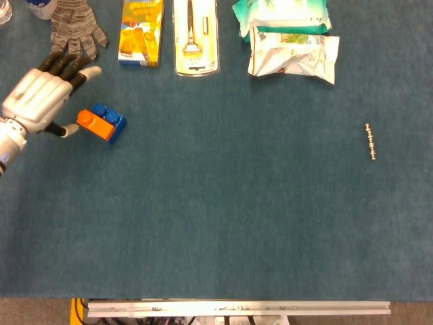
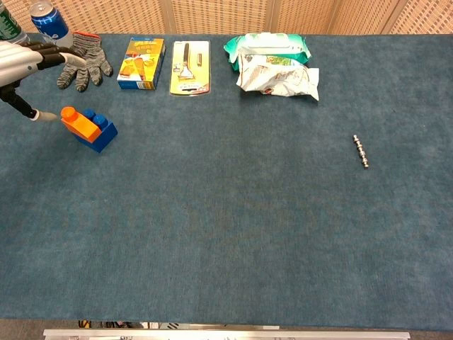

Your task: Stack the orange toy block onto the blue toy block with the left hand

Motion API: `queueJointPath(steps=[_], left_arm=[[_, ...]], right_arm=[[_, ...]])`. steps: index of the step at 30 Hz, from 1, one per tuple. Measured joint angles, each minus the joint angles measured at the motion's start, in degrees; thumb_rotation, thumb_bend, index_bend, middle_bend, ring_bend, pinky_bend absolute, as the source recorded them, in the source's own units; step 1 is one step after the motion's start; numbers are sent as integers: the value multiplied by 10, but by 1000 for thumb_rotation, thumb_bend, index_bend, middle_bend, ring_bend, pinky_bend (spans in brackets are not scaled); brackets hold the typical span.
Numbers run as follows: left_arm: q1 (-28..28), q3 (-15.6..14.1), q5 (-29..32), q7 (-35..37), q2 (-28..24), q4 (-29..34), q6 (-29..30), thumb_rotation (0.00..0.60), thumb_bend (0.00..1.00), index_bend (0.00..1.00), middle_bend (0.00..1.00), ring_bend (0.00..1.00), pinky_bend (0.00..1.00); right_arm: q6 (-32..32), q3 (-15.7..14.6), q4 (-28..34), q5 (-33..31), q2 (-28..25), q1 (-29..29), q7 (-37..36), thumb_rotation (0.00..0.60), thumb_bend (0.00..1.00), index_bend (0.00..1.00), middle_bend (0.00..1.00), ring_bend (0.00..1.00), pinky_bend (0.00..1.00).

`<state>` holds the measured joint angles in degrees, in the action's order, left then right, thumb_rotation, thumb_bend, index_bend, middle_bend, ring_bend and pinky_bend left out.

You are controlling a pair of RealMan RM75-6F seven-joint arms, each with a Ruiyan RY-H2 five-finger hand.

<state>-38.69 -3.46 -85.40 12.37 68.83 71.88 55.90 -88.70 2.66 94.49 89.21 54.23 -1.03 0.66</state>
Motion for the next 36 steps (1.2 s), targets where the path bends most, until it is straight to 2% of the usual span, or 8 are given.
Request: queueJointPath(steps=[9,16,21,30,36], left_arm=[[111,23,77,-100,-26,125,132,600,193,118,69,6,15],[189,30,108,-141,-41,195,224,600,192,146,80,10,15],[232,25,100,-160,-47,227,275,600,193,158,86,13,15],[289,11,68,-186,-49,275,333,600,192,182,98,18,15],[304,6,32,-184,-47,276,343,600,193,187,102,20,15]], right_arm=[[15,-1,2,-5,5,-6,5,600,345,478,475,374,409],[32,-4,7,-9,8,-12,11,600,345,478,475,374,409],[42,-7,5,-9,11,-15,7,600,345,478,475,374,410],[51,-13,-8,21,17,-31,-9,600,345,477,475,374,409],[50,-13,-6,22,19,-33,-9,600,345,478,475,374,409]])
